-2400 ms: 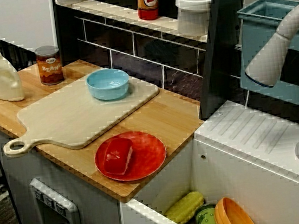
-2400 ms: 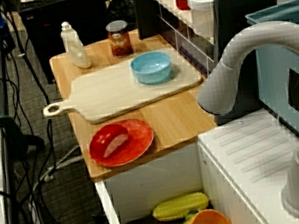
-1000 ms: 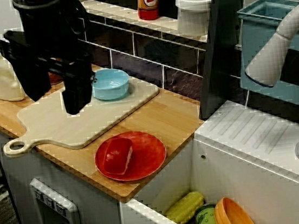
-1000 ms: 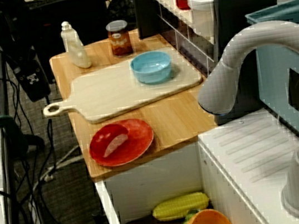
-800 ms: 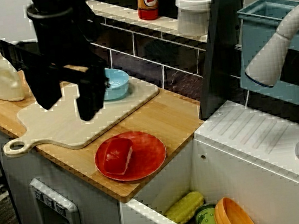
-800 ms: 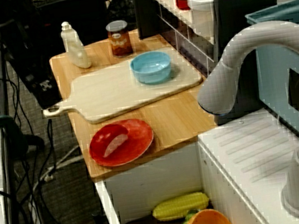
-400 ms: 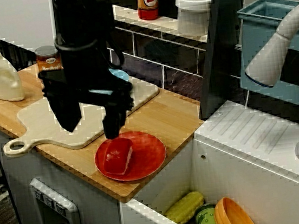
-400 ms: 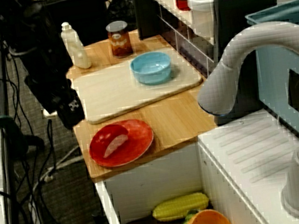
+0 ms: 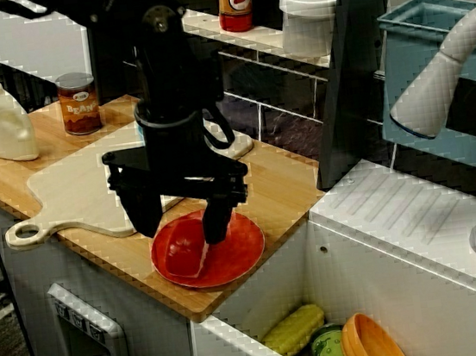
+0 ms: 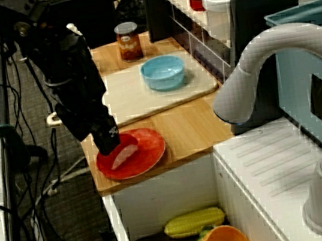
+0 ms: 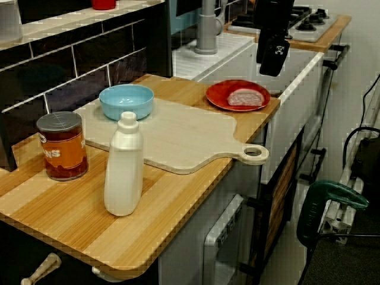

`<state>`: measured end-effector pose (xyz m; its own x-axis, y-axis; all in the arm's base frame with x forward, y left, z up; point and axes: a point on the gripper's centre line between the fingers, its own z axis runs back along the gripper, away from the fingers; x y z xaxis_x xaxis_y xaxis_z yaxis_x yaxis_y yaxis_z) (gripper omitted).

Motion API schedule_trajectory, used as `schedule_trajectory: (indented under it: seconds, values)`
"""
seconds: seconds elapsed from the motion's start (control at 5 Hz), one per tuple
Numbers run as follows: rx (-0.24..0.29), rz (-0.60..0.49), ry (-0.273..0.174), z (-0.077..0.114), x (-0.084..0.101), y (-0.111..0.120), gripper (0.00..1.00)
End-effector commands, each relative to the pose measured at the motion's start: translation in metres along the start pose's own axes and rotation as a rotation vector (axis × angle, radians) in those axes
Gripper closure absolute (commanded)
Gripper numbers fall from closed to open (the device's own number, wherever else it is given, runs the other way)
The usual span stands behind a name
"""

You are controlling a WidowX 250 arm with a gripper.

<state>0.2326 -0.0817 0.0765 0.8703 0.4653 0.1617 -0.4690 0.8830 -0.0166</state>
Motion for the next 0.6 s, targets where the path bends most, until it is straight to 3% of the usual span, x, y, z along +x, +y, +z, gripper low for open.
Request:
schedule_trajectory:
  seconds: [0.0, 0.4]
  values:
    - [-0.019, 0.027, -0.061, -0.0131, 0.0239, -0.0042, 0.0]
    - [-0.023, 0.011, -0.029, -0.0162, 0.0257, 0.0022, 0.0]
